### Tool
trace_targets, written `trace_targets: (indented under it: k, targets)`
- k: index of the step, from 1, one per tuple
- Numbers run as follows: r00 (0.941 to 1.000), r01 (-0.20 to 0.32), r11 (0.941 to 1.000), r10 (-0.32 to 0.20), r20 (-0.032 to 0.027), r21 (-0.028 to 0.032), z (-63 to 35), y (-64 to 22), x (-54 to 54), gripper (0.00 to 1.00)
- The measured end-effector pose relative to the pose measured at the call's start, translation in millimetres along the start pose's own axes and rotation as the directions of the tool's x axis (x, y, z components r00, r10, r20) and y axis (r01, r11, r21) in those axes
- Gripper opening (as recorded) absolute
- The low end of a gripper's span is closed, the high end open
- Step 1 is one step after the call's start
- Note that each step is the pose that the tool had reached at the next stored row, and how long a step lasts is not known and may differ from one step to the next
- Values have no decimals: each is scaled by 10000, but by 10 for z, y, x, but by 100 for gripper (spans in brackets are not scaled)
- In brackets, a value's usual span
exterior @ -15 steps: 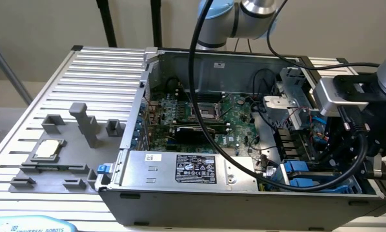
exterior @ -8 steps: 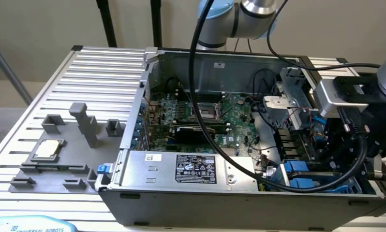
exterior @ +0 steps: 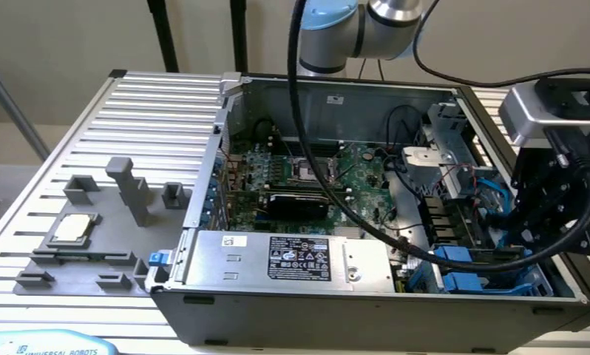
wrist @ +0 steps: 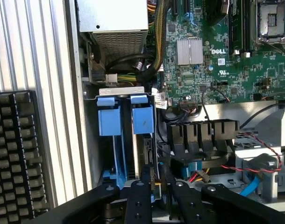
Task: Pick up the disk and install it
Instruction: 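Insert the first disk wire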
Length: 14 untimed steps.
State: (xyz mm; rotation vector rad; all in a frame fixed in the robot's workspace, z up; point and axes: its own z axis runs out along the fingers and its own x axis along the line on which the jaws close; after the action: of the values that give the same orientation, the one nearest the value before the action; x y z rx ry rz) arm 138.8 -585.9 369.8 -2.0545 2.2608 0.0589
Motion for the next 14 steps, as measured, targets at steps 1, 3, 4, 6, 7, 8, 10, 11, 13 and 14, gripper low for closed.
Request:
trace_targets:
  k: [1,3,4,6,7,8,10,11,13,14]
  targets:
    - [10000,1,10000,-1,-2,0,-45,-2,-4,24]
    - [10000,2,10000,-2,-2,0,-130,-3,-13,24]
    - [10000,2,10000,-2,-4,1,-156,0,-17,24]
    - [10000,2,10000,-2,-2,1,-168,18,-26,24]
    - [10000,2,10000,-2,-1,3,-167,36,-32,24]
    - [10000,1,10000,-1,1,9,-167,56,-42,24]
    - [10000,3,10000,-3,3,27,-164,88,-73,24]
    - [10000,4,10000,-4,3,36,-163,103,-89,24]
    - [10000,6,10000,-6,3,52,-156,124,-105,24]
    - [10000,6,10000,-6,-4,61,-149,131,-109,24]
